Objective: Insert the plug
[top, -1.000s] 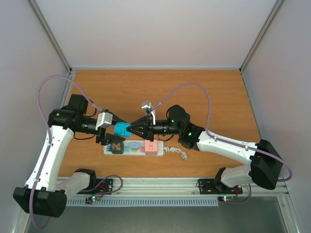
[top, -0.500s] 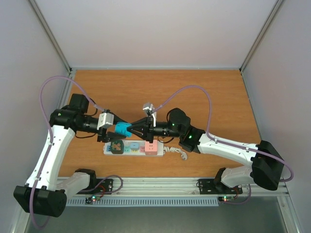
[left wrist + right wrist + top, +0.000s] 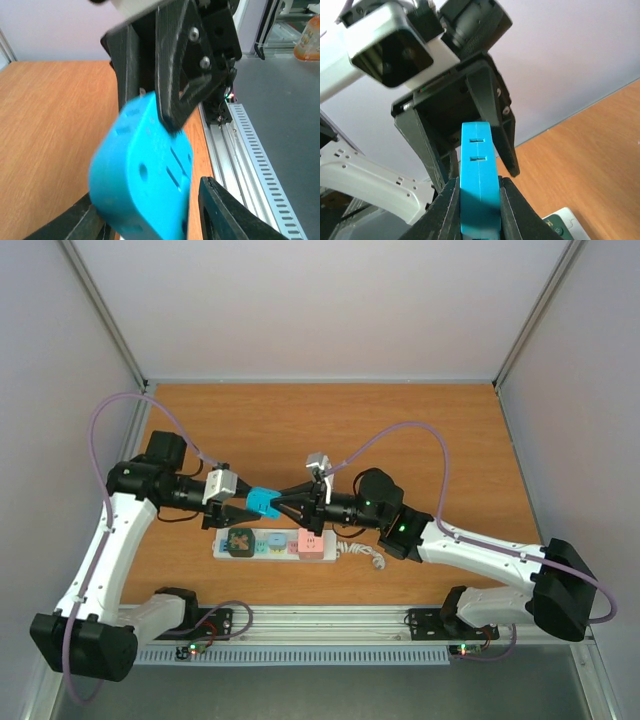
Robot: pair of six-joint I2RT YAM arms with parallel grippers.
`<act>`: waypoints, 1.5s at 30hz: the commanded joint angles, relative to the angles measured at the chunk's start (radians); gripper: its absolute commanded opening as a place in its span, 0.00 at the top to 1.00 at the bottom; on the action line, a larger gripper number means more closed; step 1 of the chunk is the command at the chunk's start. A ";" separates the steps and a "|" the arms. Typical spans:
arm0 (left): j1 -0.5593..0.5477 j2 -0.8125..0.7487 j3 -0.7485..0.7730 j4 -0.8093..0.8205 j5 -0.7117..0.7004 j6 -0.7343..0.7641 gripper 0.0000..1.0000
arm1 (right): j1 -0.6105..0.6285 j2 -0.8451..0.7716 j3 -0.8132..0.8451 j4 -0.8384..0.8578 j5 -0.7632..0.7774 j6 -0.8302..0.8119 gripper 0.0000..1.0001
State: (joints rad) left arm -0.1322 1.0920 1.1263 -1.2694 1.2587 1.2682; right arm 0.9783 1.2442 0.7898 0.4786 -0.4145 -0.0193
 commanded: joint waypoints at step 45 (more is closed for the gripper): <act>-0.031 0.022 0.147 -0.072 -0.404 0.166 0.56 | 0.058 0.089 0.191 -0.339 0.179 -0.391 0.99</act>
State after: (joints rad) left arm -0.1551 1.1484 1.3140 -1.3396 0.8604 1.3651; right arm 1.0183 1.3033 0.9146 0.1780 -0.2737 -0.3473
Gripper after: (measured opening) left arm 0.479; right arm 0.164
